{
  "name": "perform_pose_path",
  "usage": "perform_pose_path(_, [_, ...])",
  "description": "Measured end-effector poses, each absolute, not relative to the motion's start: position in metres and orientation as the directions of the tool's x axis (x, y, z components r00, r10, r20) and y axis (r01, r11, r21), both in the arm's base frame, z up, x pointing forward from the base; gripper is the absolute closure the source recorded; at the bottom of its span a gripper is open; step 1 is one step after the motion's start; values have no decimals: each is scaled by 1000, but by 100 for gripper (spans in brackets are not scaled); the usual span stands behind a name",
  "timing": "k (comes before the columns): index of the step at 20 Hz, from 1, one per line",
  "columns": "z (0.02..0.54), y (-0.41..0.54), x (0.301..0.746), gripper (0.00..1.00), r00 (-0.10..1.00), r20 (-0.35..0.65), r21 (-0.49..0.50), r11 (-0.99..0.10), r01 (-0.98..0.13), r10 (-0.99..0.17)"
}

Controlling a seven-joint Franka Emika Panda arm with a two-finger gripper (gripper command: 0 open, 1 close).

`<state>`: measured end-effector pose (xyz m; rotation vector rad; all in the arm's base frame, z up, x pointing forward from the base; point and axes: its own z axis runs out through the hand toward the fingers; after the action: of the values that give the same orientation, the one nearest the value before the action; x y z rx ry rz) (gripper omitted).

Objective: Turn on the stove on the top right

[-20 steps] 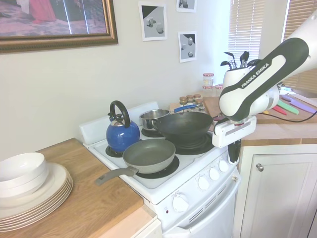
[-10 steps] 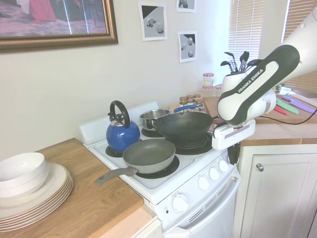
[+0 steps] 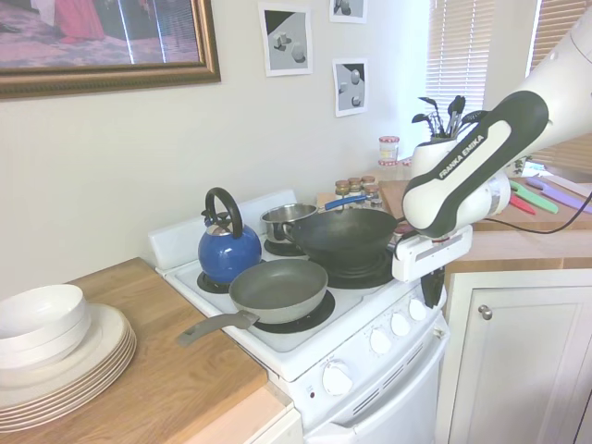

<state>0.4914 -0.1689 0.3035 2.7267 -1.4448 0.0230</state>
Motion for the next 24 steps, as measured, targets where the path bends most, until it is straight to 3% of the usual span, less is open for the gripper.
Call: perform_pose_path(24, [299, -175, 512, 100, 562, 68, 21, -562, -827, -825])
